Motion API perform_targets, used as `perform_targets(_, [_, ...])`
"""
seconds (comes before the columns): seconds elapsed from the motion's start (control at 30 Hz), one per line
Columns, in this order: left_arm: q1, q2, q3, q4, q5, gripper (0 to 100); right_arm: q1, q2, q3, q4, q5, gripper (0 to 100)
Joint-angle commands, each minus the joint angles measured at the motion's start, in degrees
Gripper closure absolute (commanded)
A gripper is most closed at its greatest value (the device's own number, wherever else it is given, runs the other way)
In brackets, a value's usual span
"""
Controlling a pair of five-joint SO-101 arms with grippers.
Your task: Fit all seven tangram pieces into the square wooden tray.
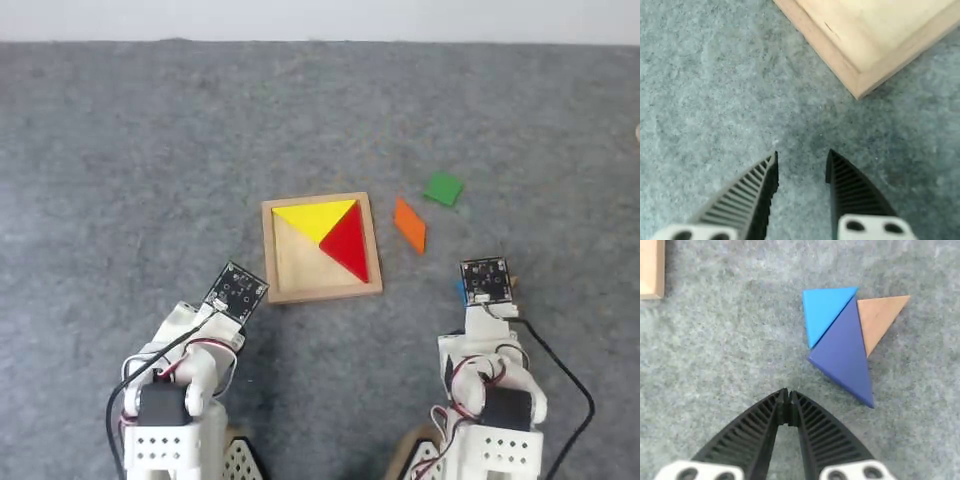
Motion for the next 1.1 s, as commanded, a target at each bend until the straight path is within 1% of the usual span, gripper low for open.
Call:
perform_targets(0.0, [0.53,-1.14,-0.57,0.18,-0.79,85,-6.02,-0.92,0.53,0.22,0.18,99.1])
perform_targets(0.07, [0.53,-1.14,-0.57,0.09,-0.79,85,-11.56,-1.01,0.53,-1.1,0.09,99.0])
perform_targets(0.13, [0.53,-1.14,-0.57,-0.44,-0.79,85,-15.78,-0.92,0.44,-4.97,0.7,99.0])
perform_targets(0.17, [0.18,-1.14,-0.57,-1.14,-0.79,85,-15.96,-0.92,0.44,-6.02,1.05,99.0])
perform_targets(0.23, [-0.09,-1.14,-0.57,-1.67,-0.97,85,-12.79,-0.92,0.44,-6.29,4.31,99.0])
perform_targets(0.27, [-0.53,-1.14,-0.57,-1.67,-0.97,85,-11.47,-1.01,0.44,-6.9,7.3,99.0])
perform_targets(0.33, [-4.13,-1.23,-0.57,-2.9,-0.53,85,-9.54,-1.01,0.35,-10.51,16.53,99.0])
perform_targets(0.4, [-5.8,-1.14,-0.66,-7.65,-0.26,85,-7.25,-0.92,-0.09,-11.12,26.29,99.0])
perform_targets(0.43, [-6.51,-1.14,-0.66,-8.35,0.62,85,-6.2,-0.92,-0.97,-10.33,29.1,99.0])
perform_targets(0.47, [-6.95,-1.14,-0.75,-8.53,1.76,85,-5.32,-0.92,-2.37,-10.07,29.01,99.0])
perform_targets(0.57, [-7.03,-1.14,-3.03,-6.95,4.22,85,-3.65,-0.92,-8.88,-7.16,22.77,98.9])
perform_targets(0.6, [-7.03,-1.14,-4.26,-6.42,4.31,85,-4.09,-0.92,-11.34,-5.14,22.07,98.9])
perform_targets(0.67, [-7.03,-1.05,-6.46,-5.19,4.31,85,-6.81,-0.84,-14.15,-2.07,23.3,98.9])
perform_targets(0.73, [-7.03,-1.05,-8.57,-3.87,4.22,85,-9.19,-0.84,-13.36,-2.15,24.53,98.9])
perform_targets(0.87, [-7.03,-0.97,-12.79,-1.32,4.22,85,-13.49,-0.75,-12.75,-2.33,24.53,98.9])
perform_targets(0.97, [-7.03,-0.97,-15.78,0.44,4.04,85,-13.76,0.13,-13.54,-2.15,24.53,98.9])
perform_targets(1.07, [-7.03,-0.97,-18.15,1.93,3.08,82,-13.85,5.85,-15.47,-3.03,24.53,98.8])
